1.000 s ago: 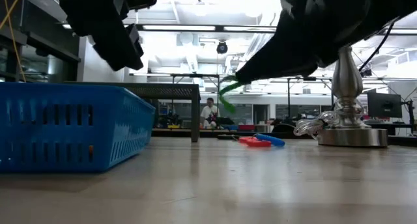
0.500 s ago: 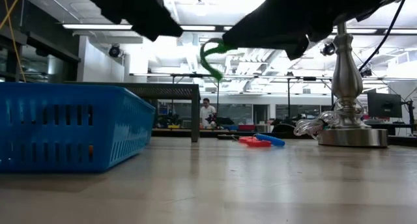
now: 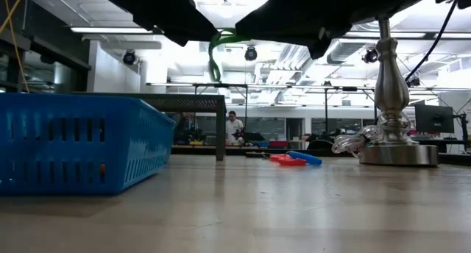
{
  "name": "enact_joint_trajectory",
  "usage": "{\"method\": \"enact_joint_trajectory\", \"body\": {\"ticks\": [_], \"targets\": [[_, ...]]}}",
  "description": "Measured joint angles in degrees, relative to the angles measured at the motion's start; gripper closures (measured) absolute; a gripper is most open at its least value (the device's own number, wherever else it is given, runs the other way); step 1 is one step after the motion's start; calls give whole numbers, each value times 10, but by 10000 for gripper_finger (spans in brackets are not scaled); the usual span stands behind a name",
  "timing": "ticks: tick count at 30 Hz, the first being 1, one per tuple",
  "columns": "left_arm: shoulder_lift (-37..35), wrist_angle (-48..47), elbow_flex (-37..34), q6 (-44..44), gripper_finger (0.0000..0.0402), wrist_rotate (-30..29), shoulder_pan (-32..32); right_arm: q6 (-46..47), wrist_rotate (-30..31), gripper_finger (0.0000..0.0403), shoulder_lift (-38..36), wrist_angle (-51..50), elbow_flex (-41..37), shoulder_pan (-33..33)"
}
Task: Pick & Place Office Desk Supplies
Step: Put the green rubber band into the bottom blue bin
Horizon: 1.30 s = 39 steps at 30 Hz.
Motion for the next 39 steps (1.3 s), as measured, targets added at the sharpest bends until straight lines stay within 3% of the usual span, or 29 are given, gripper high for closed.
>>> {"method": "enact_joint_trajectory", "body": {"ticks": [39], "targets": [[0, 13, 0, 47, 293, 11, 0, -58, -17, 400, 0, 68, 0, -18]]}}
